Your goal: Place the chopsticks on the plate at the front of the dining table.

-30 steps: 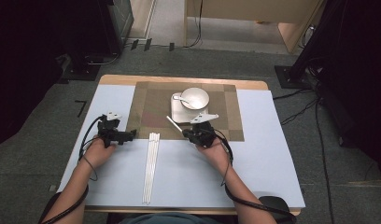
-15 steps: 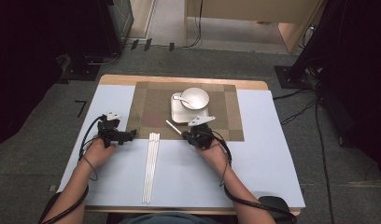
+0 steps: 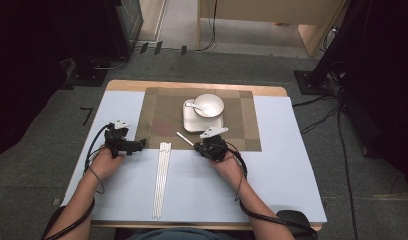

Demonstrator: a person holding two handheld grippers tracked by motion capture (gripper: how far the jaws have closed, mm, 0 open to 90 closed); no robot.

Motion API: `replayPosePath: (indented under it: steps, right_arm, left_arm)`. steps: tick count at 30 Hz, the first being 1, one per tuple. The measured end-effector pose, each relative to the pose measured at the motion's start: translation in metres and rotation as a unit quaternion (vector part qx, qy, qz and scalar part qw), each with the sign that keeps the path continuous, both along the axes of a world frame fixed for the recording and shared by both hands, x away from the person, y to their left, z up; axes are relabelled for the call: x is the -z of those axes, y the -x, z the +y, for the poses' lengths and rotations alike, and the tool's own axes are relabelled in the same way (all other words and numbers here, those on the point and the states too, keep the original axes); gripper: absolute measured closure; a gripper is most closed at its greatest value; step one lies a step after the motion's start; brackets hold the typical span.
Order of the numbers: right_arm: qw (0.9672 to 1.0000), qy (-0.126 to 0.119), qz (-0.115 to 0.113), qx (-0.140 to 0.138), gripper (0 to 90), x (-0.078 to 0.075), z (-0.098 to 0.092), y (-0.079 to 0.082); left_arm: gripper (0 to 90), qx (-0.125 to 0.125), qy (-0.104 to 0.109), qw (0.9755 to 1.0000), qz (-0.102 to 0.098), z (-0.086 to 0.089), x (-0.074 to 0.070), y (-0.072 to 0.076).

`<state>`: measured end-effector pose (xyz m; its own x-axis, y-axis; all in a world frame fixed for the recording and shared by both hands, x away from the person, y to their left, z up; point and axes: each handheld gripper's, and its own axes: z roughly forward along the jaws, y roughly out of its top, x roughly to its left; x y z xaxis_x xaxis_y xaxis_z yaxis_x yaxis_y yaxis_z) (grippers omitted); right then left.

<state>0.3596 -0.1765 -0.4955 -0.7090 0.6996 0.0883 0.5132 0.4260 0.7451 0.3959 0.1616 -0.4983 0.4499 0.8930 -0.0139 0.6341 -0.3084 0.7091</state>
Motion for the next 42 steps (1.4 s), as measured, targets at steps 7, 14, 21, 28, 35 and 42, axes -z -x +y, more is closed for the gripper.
replayPosePath:
  steps: [7, 14, 21, 28, 35, 42]
  right_arm:
    - [0.9999, 0.007, -0.005, -0.013, 79.4, -0.001, -0.007, 0.005]
    - [0.9999, 0.002, -0.009, -0.013, 82.5, 0.001, -0.011, 0.006]
    - [1.0000, 0.000, 0.001, -0.009, 85.5, -0.001, -0.011, 0.004]
    - [0.9998, -0.019, 0.009, -0.002, 85.5, -0.012, -0.011, 0.000]
    - [0.9995, -0.031, 0.008, -0.002, 85.5, -0.020, -0.010, -0.007]
    - [0.9996, -0.028, 0.003, -0.002, 85.5, -0.023, -0.007, -0.016]
  left_arm:
    - [1.4, 0.000, 0.000, 1.0000, 0.000, 0.000, 0.000, 0.000]
    - [1.4, 0.000, 0.000, 1.0000, 0.000, 0.000, 0.000, 0.000]
    - [1.4, 0.000, 0.000, 1.0000, 0.000, 0.000, 0.000, 0.000]
    - [1.4, 0.000, 0.000, 1.0000, 0.000, 0.000, 0.000, 0.000]
    - [1.3, 0.000, -0.001, 1.0000, 0.000, 0.000, 0.000, 0.000]
    - [1.3, 0.000, 0.000, 1.0000, -0.001, 0.000, 0.000, 0.000]
